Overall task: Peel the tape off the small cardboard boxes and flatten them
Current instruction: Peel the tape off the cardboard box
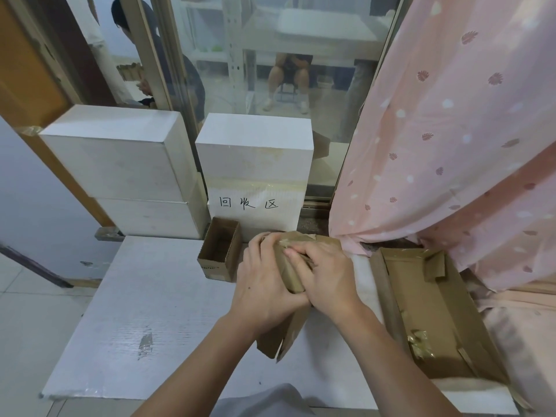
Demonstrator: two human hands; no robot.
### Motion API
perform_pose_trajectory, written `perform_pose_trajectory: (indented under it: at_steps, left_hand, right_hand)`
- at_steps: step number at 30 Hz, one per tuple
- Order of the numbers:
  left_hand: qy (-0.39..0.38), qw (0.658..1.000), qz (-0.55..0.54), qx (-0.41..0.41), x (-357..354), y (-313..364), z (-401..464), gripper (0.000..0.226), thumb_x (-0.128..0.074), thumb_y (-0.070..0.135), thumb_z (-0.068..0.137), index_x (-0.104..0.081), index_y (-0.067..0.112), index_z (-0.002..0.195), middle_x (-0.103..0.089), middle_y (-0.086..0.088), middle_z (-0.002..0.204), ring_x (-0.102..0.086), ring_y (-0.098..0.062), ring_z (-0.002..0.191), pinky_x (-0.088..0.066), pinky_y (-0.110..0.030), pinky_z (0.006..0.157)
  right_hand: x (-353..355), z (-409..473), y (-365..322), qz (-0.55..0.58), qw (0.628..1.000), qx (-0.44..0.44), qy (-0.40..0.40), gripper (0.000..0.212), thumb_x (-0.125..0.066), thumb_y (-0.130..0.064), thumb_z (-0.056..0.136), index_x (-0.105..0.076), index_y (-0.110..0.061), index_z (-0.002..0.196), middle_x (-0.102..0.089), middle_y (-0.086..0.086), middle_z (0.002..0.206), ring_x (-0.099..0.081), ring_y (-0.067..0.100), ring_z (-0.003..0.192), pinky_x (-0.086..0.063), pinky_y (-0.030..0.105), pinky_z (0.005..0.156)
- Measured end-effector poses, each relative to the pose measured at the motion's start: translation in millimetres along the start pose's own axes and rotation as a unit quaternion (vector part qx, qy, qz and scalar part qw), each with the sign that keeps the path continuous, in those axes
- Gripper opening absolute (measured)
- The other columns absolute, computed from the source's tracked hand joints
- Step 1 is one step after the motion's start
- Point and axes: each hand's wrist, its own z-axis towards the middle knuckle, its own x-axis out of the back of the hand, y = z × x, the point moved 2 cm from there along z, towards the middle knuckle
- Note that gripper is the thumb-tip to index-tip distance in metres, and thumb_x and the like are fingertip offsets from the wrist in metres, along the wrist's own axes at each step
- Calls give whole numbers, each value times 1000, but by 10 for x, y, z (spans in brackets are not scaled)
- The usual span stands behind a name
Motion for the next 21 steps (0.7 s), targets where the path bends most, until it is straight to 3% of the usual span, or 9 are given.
perform_pose_trajectory:
  at_steps: [3, 6, 9, 13, 17, 21]
  left_hand:
    - [-5, 1000, -7, -1, 1, -36, -9, 105, -79, 63, 60, -31, 26, 146, -32, 12, 142, -36, -9, 133, -39, -35, 110]
    - [0, 1000, -9, 0, 12, -101, -15, 101, -78, 58, 60, -31, 29, 144, -32, 13, 140, -38, -11, 132, -43, -43, 110]
    - [0, 1000, -1, -15, 3, -165, -13, 102, -80, 57, 61, -31, 27, 145, -32, 12, 143, -38, -12, 135, -44, -46, 109]
    - [4, 999, 5, -46, -5, -204, -5, 103, -85, 54, 62, -31, 31, 147, -26, 15, 157, -33, -8, 143, -37, -43, 110]
    - [4, 998, -12, -61, 24, -272, 16, 96, -84, 53, 65, -33, 35, 144, -16, 15, 167, -24, -8, 151, -34, -50, 115]
    - [8, 996, -30, -83, 30, -304, 22, 95, -84, 49, 68, -33, 28, 145, -14, 10, 168, -24, -16, 153, -36, -60, 114]
  right_hand:
    - [3, 16, 6, 6, 1000, -14, -27, 35, -47, -48, 101, -76, -28, 100, -73, -12, 91, -64, 9, 87, -53, 39, 76]
    - [14, 56, 37, 45, 994, -13, -100, 37, -44, -53, 102, -74, -33, 110, -73, -15, 104, -65, 10, 99, -53, 41, 86]
    - [38, 71, 21, 51, 988, -4, -144, 39, -48, -60, 96, -70, -35, 118, -70, -17, 110, -62, 9, 104, -51, 38, 90]
    - [13, 71, -48, 55, 995, 33, -78, 26, -67, -41, 92, -76, -27, 112, -69, -17, 110, -62, 11, 102, -53, 38, 86]
    - [0, 65, -104, 87, 994, 41, -43, 19, -69, -33, 92, -79, -25, 105, -61, -17, 90, -60, 12, 89, -52, 36, 72]
    - [3, 56, -166, 137, 990, 8, -44, 13, -74, -24, 90, -81, -24, 101, -53, -14, 80, -57, 11, 74, -46, 21, 68]
